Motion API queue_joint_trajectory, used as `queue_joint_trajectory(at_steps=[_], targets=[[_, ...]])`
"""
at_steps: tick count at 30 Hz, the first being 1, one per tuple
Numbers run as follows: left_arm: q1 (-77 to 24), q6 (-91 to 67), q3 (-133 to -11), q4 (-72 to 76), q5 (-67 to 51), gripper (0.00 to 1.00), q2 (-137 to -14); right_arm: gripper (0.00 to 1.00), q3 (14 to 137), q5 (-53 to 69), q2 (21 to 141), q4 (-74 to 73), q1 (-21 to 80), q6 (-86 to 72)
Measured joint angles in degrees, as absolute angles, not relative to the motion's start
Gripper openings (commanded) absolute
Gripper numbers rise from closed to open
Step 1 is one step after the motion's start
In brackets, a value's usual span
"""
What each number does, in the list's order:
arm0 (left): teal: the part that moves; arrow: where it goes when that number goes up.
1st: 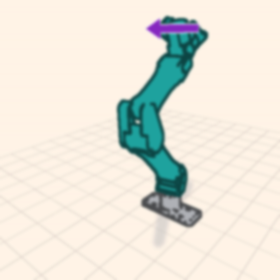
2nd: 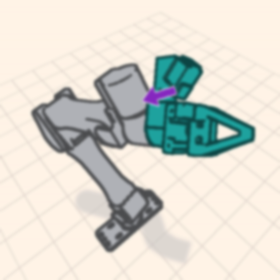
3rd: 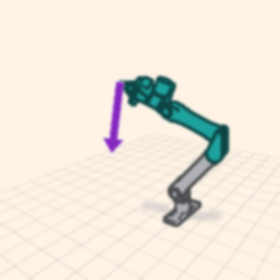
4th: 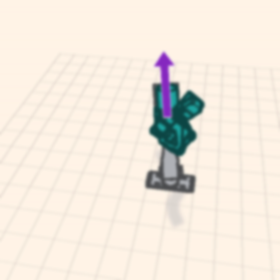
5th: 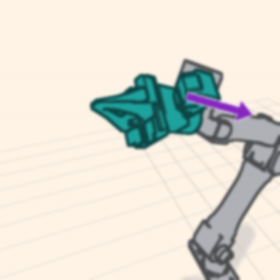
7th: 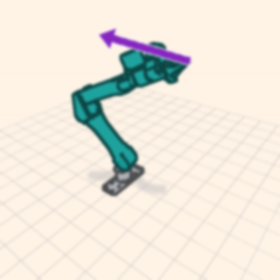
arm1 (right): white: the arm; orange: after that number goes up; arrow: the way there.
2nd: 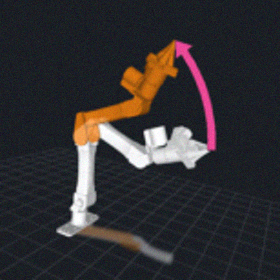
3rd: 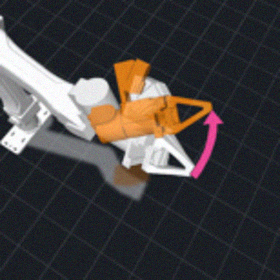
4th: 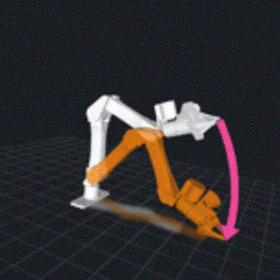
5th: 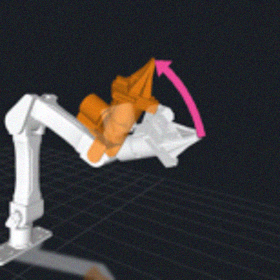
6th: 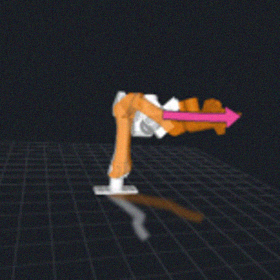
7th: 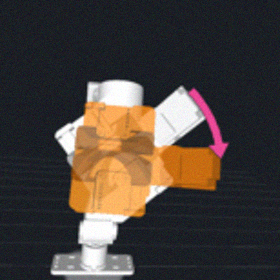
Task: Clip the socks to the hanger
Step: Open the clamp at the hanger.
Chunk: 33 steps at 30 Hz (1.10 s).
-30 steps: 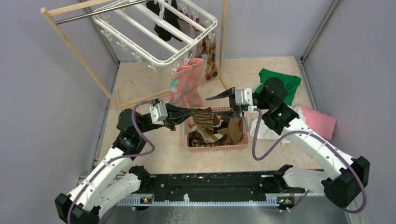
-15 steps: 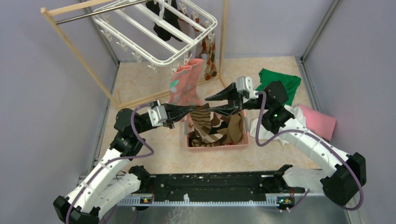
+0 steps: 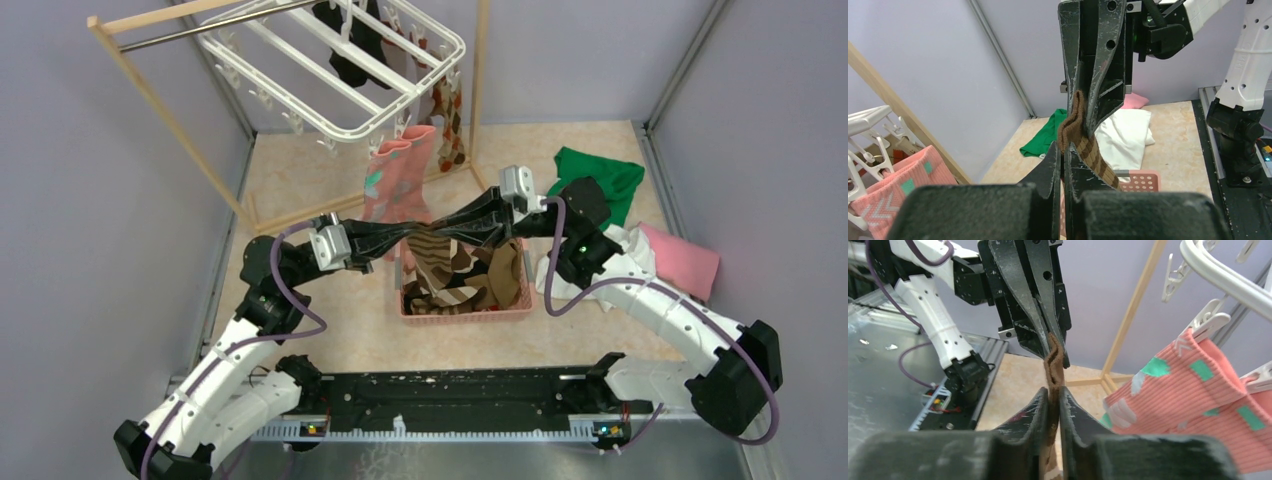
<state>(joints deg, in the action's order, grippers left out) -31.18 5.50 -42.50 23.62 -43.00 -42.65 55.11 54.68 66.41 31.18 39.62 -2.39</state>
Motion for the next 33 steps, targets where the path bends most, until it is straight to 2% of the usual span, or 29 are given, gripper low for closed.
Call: queue_joint_trajectory(at_steps=[1,5,6,7,11,13,14,21,26,30,33], targets=[[-31.2,5.3,-42.4,24.0,-43.0,0.00,-42.7,0.00,55.1,54.7,66.5,31.7,39.6,-2.3],[-31.2,4.4,-41.9,24.7,-42.7,0.01,-42.5,0.00,55.0,54.7,66.8,33.5,39.7,-2.3],[-31.2,4.3,-41.7,24.8,-42.5,0.05,-42.4,0.00,55.0,54.7,66.8,33.9,39.7,-2.3],[-31.2,4.2,-41.6,24.9,-42.3,0.13,-42.2,0.00,54.8,54.7,66.8,34.5,39.7,-2.3],[-31.2,2.9,-41.1,22.8,-40.2,0.63,-40.4,0.00,54.8,54.4,66.8,34.4,39.7,-1.7],[-31.2,1.4,-40.6,19.9,-37.7,0.96,-38.6,0.00,54.8,54.2,66.8,33.4,39.7,-0.7],[-31.2,0.0,-40.3,17.9,-35.9,0.99,-37.2,0.00,54.8,54.0,66.8,32.4,39.7,0.1],[-31.2,-7.4,-37.7,7.1,-23.1,0.99,-28.2,0.00,54.8,52.8,66.8,28.5,39.7,2.9],[-30.6,-9.6,-37.7,2.4,-17.5,0.99,-28.6,0.00,54.8,51.9,66.8,26.6,39.7,4.1],[-26.7,-10.5,-37.1,0.9,-16.3,0.99,-29.8,0.00,54.8,51.2,66.8,25.7,39.7,4.5],[-18.6,-12.0,-35.8,1.0,-21.3,0.99,-30.2,0.00,54.7,51.1,66.8,25.5,39.7,4.7]])
